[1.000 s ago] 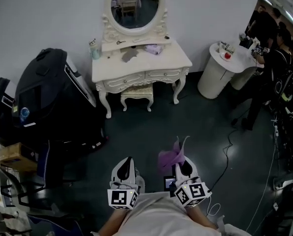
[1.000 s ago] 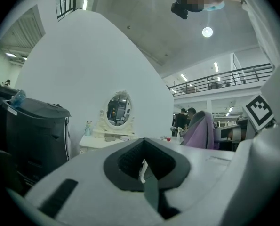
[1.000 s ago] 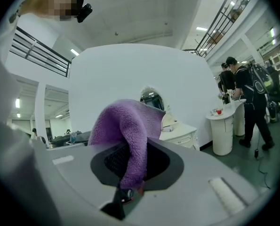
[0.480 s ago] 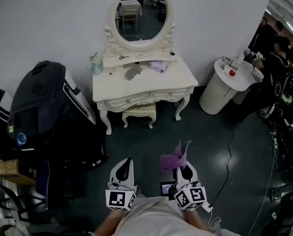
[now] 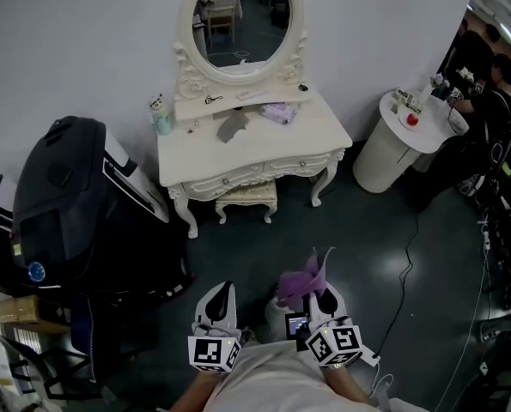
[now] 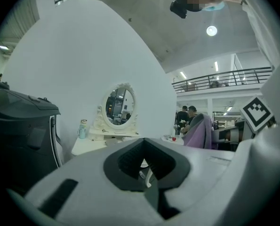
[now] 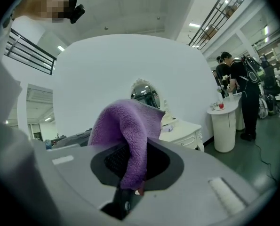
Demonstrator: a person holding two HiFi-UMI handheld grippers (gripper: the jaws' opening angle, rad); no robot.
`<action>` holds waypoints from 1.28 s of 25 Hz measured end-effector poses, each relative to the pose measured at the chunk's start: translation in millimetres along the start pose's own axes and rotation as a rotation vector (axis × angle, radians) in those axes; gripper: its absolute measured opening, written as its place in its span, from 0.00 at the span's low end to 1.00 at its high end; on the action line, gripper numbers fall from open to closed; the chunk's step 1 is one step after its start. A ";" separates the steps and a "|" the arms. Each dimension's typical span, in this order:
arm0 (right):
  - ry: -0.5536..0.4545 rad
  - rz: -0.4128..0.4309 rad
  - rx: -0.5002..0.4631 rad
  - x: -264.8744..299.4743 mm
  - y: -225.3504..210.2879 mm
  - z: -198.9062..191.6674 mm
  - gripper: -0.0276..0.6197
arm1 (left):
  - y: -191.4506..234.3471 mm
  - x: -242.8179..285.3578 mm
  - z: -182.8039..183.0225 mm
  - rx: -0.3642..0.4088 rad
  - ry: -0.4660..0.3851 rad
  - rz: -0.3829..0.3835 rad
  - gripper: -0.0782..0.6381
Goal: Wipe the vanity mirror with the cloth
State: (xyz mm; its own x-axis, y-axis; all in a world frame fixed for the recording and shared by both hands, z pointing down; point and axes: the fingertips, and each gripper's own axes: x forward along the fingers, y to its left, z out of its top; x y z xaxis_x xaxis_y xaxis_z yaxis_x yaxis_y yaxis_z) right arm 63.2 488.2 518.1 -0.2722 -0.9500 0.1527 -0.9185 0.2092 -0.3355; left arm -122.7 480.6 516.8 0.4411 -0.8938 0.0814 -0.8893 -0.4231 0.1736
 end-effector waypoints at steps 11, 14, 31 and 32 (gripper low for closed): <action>0.002 0.090 0.013 129.6 -40.9 37.5 0.14 | 36.7 111.3 20.7 0.024 -0.012 0.076 0.11; 0.004 0.116 0.017 167.5 -57.9 53.5 0.14 | 42.4 148.1 29.6 0.024 -0.022 0.103 0.11; 0.026 0.182 0.005 293.0 -152.4 113.6 0.14 | 51.7 292.8 61.1 0.025 -0.076 0.223 0.11; 0.028 0.182 0.000 300.2 -154.9 114.6 0.14 | 54.3 300.6 62.8 0.022 -0.083 0.222 0.11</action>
State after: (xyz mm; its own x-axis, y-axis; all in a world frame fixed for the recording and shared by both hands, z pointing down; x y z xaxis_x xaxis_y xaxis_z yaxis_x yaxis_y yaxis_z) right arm 156.6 144.1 509.5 -0.4419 -0.8896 0.1152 -0.8533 0.3772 -0.3600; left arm -46.0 179.6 489.1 0.2236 -0.9741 0.0337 -0.9663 -0.2170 0.1387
